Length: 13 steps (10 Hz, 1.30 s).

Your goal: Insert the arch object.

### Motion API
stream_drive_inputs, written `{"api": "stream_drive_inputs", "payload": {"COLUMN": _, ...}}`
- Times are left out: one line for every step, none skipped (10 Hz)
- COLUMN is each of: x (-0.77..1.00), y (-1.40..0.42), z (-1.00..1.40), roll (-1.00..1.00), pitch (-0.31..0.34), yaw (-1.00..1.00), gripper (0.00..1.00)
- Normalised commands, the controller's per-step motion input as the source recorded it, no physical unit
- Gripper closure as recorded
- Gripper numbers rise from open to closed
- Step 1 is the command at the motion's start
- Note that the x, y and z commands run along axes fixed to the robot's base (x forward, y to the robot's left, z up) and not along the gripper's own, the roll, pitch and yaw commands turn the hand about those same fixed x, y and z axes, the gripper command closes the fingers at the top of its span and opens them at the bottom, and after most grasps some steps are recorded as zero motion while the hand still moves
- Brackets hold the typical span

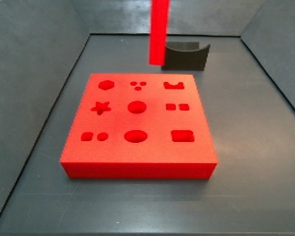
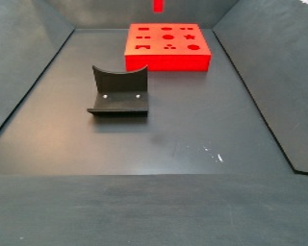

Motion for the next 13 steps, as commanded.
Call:
{"api": "stream_drive_inputs", "payload": {"x": 0.37, "y": 0.22, "z": -0.15, "roll": 0.0, "pitch": 0.0, "yaw": -0.83, "gripper": 1.0}}
{"api": "stream_drive_inputs", "payload": {"x": 0.29, "y": 0.17, "z": -0.13, "roll": 0.0, "pitch": 0.0, "yaw": -0.88, "gripper": 1.0}}
{"api": "stream_drive_inputs", "payload": {"x": 0.23, "y": 0.14, "z": -0.12, "roll": 0.0, "pitch": 0.0, "yaw": -0.92, "gripper": 1.0}}
{"api": "stream_drive_inputs", "payload": {"x": 0.18, "y": 0.1, "z": -0.12, "roll": 0.0, "pitch": 0.0, "yaw": -0.96, "gripper": 1.0}}
{"api": "stream_drive_inputs", "payload": {"x": 0.08, "y": 0.03, "z": -0.14, "roll": 0.0, "pitch": 0.0, "yaw": -1.0, "gripper": 1.0}}
{"api": "stream_drive_inputs", "payload": {"x": 0.0, "y": 0.0, "z": -0.17, "roll": 0.0, "pitch": 0.0, "yaw": -1.0, "gripper": 1.0}}
{"api": "stream_drive_inputs", "payload": {"x": 0.0, "y": 0.0, "z": -0.18, "roll": 0.0, "pitch": 0.0, "yaw": -1.0, "gripper": 1.0}}
{"api": "stream_drive_inputs", "payload": {"x": 0.0, "y": 0.0, "z": -0.18, "roll": 0.0, "pitch": 0.0, "yaw": -1.0, "gripper": 1.0}}
{"api": "stream_drive_inputs", "payload": {"x": 0.0, "y": 0.0, "z": -0.16, "roll": 0.0, "pitch": 0.0, "yaw": -1.0, "gripper": 1.0}}
{"api": "stream_drive_inputs", "payload": {"x": 0.2, "y": 0.1, "z": -0.23, "roll": 0.0, "pitch": -0.026, "yaw": -0.96, "gripper": 1.0}}
{"api": "stream_drive_inputs", "payload": {"x": 0.34, "y": 0.12, "z": -0.37, "roll": 0.0, "pitch": 0.0, "yaw": -0.87, "gripper": 1.0}}
{"api": "stream_drive_inputs", "payload": {"x": 0.39, "y": 0.1, "z": -0.43, "roll": 0.06, "pitch": 0.0, "yaw": -0.85, "gripper": 1.0}}
{"api": "stream_drive_inputs", "payload": {"x": 0.49, "y": 0.07, "z": -0.46, "roll": 0.11, "pitch": 0.0, "yaw": -0.77, "gripper": 1.0}}
